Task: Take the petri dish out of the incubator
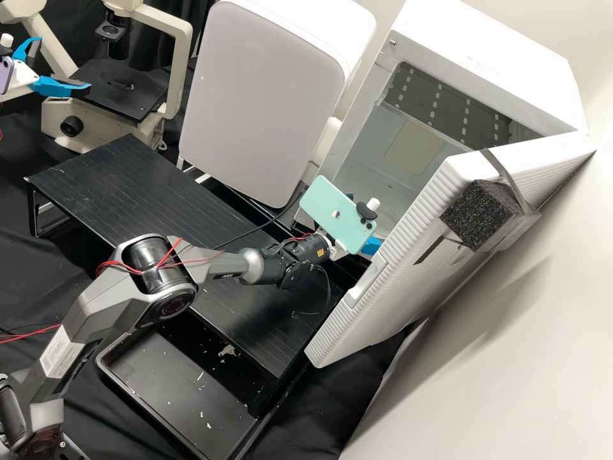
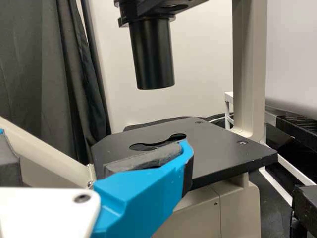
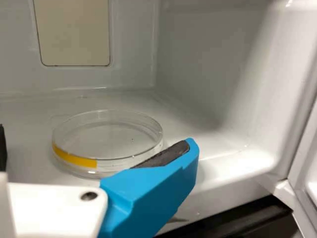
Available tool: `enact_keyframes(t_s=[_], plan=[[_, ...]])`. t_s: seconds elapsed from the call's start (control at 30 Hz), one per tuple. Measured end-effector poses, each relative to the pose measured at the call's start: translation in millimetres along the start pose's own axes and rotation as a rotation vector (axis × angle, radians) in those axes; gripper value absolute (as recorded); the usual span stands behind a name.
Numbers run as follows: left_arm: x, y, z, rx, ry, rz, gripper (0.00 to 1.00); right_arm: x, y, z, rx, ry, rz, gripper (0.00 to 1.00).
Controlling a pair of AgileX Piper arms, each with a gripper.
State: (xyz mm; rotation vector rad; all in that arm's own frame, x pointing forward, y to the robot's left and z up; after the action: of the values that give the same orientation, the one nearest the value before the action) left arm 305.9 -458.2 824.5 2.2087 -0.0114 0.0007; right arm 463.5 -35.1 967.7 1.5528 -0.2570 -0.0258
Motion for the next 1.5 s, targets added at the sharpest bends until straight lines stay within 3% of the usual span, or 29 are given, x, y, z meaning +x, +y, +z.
enact_keyframes(t_s=[0.27, 0.9, 0.93, 1.5], plan=[[0, 0.0, 0, 0.0, 0.0, 0.0, 1.0, 8, -2, 5, 0.017, -0.006, 0.001, 1.0], [0, 0.0, 0, 0.0, 0.0, 0.0, 1.0, 19, -2, 3, -0.008, -0.01, -0.021, 1.0], [0, 0.0, 0, 0.0, 0.0, 0.0, 1.0, 19, -3, 2, -0.009, -0.008, -0.026, 0.0], [0, 0.0, 0, 0.0, 0.0, 0.0, 1.0, 21, -7, 0, -0.032, 0.005, -0.046, 0.0]])
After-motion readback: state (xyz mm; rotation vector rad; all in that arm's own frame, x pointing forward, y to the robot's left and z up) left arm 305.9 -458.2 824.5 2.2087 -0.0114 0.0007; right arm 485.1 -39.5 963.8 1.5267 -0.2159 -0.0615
